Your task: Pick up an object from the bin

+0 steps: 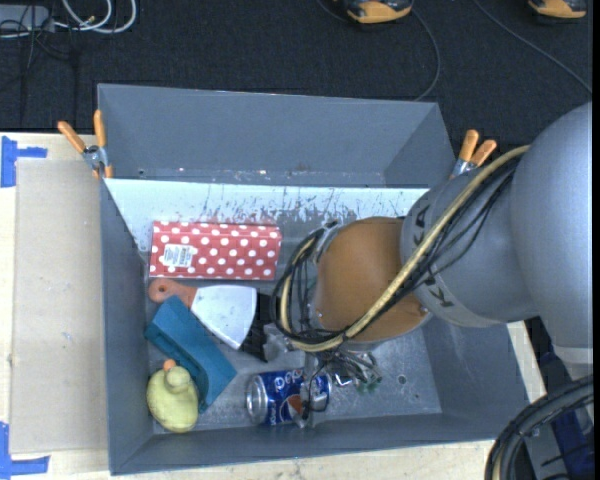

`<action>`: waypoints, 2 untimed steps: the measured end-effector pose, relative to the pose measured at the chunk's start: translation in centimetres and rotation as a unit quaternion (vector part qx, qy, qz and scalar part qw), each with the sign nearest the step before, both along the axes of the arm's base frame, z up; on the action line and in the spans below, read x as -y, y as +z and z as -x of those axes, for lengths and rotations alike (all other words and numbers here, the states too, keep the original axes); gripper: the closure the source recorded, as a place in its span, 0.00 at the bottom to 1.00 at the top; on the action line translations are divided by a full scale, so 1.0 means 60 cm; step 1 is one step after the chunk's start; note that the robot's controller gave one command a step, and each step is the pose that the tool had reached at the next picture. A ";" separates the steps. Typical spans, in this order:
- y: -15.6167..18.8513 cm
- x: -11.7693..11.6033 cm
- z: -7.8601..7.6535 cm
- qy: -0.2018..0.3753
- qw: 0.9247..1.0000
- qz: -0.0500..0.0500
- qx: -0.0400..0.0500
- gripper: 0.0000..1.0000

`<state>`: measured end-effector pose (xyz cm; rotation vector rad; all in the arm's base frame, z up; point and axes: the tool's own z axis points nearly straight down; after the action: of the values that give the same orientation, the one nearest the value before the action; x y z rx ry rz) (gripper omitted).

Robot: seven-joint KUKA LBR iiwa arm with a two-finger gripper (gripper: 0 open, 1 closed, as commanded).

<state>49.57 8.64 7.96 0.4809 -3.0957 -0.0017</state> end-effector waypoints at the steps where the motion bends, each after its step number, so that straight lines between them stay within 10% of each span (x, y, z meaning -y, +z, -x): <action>1: -0.011 0.010 0.036 -0.136 0.991 -0.001 0.007 1.00; 2: -0.011 0.010 0.036 -0.136 0.991 -0.001 0.007 1.00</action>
Offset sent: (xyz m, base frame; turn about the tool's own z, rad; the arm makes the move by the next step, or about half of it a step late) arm 0.0000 0.0000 0.0000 0.0000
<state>47.41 8.05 7.27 0.0547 -3.1475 -0.0018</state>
